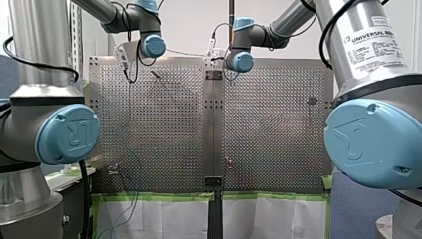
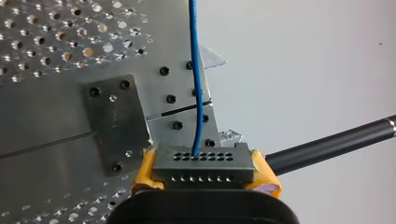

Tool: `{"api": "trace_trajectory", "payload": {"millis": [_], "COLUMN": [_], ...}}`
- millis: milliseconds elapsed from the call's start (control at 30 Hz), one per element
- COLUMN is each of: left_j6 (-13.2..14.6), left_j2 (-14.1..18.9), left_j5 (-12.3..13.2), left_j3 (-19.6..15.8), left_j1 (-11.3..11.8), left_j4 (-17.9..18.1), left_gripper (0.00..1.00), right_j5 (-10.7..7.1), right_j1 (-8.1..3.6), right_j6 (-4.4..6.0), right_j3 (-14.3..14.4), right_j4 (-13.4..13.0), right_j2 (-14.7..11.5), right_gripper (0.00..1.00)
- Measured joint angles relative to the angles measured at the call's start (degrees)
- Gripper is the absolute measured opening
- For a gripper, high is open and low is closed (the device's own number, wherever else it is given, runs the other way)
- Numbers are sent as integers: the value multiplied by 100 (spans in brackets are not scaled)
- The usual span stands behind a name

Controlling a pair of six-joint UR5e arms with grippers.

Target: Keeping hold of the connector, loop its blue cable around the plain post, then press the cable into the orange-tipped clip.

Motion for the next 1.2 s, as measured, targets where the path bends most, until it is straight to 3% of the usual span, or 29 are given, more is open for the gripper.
{"api": "trace_trajectory", "payload": {"millis": [433, 667, 1000, 1200], "left_j6": [-136, -201, -564, -603], "left_j2": [-594, -830, -1027, -1088], "left_j5": [750, 1160, 1704, 2026], "left_j3": [749, 1159, 1662, 1620], "left_j1": [749, 1159, 1703, 2025], "left_j4": [-710, -754, -735, -707], "left_gripper": [9, 9, 9, 9], "right_j5": [-191, -238, -253, -254], "right_j1": [-63, -66, -76, -84], "right_j6": [7, -19, -48, -67], "right_j3": [-139, -147, -149, -149], "right_j4": [-48, -81, -146, -148], "right_j2": [215, 314, 462, 505], "right_gripper": [2, 2, 2, 2]}}
